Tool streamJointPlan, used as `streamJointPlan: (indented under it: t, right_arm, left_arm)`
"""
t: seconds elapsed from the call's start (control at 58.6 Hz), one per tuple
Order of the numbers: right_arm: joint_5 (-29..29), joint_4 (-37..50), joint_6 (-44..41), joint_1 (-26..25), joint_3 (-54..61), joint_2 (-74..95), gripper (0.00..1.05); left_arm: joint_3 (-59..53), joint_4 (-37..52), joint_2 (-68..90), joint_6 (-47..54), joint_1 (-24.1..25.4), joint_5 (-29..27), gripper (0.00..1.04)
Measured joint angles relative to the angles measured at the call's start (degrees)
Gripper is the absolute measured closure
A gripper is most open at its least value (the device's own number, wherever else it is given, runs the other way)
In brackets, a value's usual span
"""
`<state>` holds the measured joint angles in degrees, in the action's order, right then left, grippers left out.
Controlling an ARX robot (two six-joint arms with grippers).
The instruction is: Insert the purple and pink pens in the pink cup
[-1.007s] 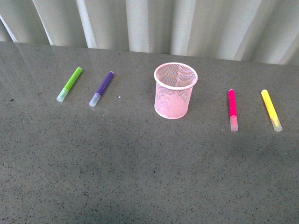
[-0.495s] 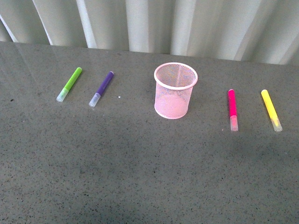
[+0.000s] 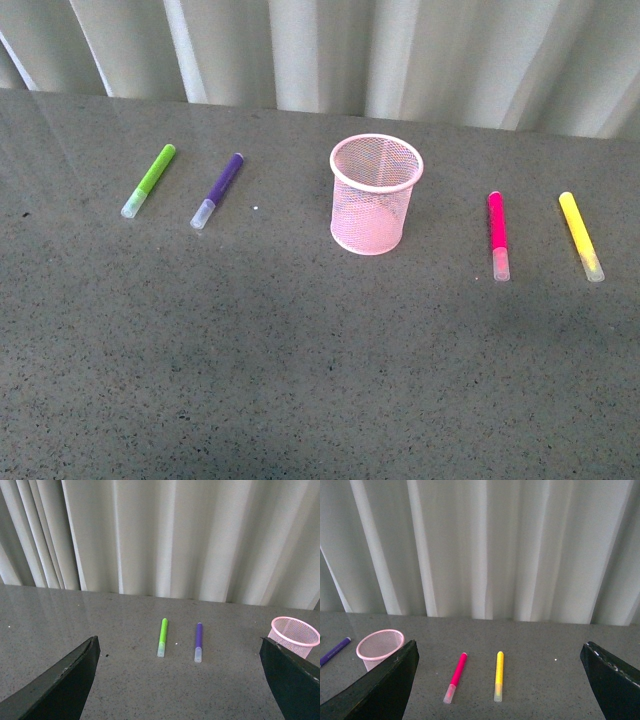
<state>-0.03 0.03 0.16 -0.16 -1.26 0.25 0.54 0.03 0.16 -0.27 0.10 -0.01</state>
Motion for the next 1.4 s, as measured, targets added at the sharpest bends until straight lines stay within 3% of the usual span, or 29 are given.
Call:
streamJointPlan:
  t: [1.399]
  right_arm:
    - [0.0, 0.0, 0.0, 0.0, 0.0, 0.0, 0.07]
  left_arm:
    - [0.0, 0.0, 0.0, 0.0, 0.0, 0.0, 0.07]
